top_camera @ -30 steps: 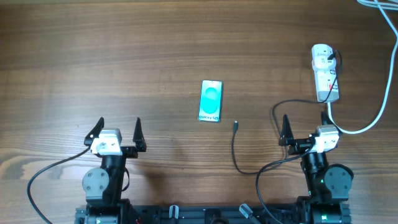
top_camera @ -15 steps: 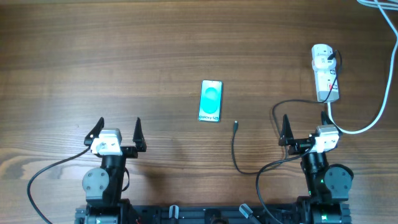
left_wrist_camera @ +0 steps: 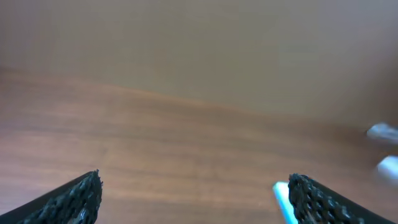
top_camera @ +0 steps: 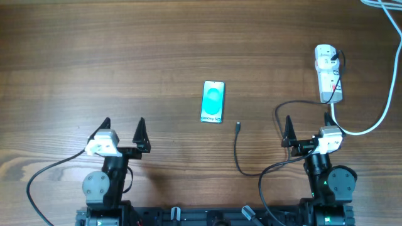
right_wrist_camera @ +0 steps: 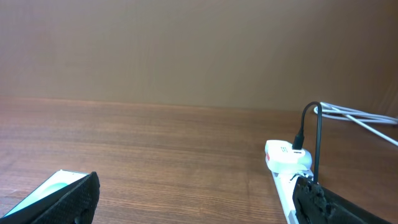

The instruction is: Plug charger to phone and switch on socket

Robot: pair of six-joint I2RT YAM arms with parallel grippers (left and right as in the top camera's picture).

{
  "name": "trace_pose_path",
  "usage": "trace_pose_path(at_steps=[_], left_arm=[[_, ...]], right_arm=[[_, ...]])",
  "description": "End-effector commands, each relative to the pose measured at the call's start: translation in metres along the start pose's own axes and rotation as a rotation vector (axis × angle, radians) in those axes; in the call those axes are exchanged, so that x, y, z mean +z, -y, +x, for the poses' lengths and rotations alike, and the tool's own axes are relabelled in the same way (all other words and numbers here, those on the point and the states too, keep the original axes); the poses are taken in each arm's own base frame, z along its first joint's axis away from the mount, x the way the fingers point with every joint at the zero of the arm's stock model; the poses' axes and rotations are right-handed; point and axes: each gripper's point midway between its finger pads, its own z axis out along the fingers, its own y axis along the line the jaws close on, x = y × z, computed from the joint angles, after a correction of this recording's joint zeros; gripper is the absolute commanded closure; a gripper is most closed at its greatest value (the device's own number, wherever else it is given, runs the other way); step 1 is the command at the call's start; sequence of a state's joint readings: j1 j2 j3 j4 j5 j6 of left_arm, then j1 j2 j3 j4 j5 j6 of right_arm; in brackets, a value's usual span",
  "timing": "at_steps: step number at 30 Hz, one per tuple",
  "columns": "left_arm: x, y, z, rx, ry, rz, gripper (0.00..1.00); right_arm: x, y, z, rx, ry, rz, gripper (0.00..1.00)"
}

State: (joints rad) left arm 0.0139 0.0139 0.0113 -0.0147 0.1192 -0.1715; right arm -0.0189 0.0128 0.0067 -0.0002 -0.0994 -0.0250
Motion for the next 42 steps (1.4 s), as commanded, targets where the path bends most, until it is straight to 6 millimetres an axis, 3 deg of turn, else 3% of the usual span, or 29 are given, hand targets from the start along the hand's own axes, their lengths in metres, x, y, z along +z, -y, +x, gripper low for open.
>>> trace_pose_path(at_steps=[1,3,5,8,13,17,19,20,22,24,27,29,34,37,42], left_arm=[[-0.003,0.021,-0.027,-0.152,0.103,0.116,0.0],[-0.01,0.03,-0.062,-0.133,0.243,0.162,0.0],[-0.032,0.042,-0.113,-0.11,0.47,0.222,0.0],[-0.061,0.038,-0.166,-0.237,0.664,0.213,0.0],[-0.079,0.059,-0.231,-0.227,0.683,0.24,0.0],[-0.06,0.098,-0.257,-0.18,0.464,0.356,0.0],[-0.032,0.099,-0.253,-0.205,0.245,0.299,0.0],[-0.015,0.086,-0.243,-0.246,0.105,0.192,0.0],[0.001,0.06,-0.217,-0.295,-0.143,-0.016,0.0],[0.008,0.055,-0.192,-0.327,-0.371,-0.092,0.0],[0.016,0.076,-0.164,-0.401,-0.633,-0.027,0.0],[0.024,0.091,-0.153,-0.404,-0.71,0.071,0.0],[0.037,0.107,-0.118,-0.397,-0.87,0.069,0.01],[0.046,0.116,-0.094,-0.286,-0.993,-0.012,0.01],[0.064,0.15,-0.067,-0.129,-1.19,-0.082,0.01]], right_arm=[[0.0,0.004,-0.002,-0.01,0.009,0.019,0.0],[0.0,0.004,-0.002,-0.01,0.009,0.019,0.0],[0.0,0.004,-0.002,-0.01,0.009,0.019,0.0],[0.0,0.004,-0.002,-0.01,0.008,0.019,0.0],[0.0,0.004,-0.002,-0.01,0.009,0.019,0.0],[0.0,0.004,-0.002,-0.01,0.009,0.019,0.0],[0.0,0.004,-0.002,-0.01,0.009,0.019,0.0],[0.0,0.004,-0.002,-0.01,0.009,0.019,0.0],[0.0,0.004,-0.002,-0.01,0.009,0.019,0.0],[0.0,0.004,-0.002,-0.01,0.009,0.019,0.0],[0.0,0.004,-0.002,-0.01,0.009,0.019,0.0],[0.0,0.004,-0.002,-0.01,0.009,0.019,0.0],[0.0,0.004,-0.002,-0.01,0.009,0.019,0.0],[0.0,0.004,-0.002,-0.01,0.009,0.019,0.0],[0.0,0.004,-0.002,-0.01,0.009,0.019,0.0]])
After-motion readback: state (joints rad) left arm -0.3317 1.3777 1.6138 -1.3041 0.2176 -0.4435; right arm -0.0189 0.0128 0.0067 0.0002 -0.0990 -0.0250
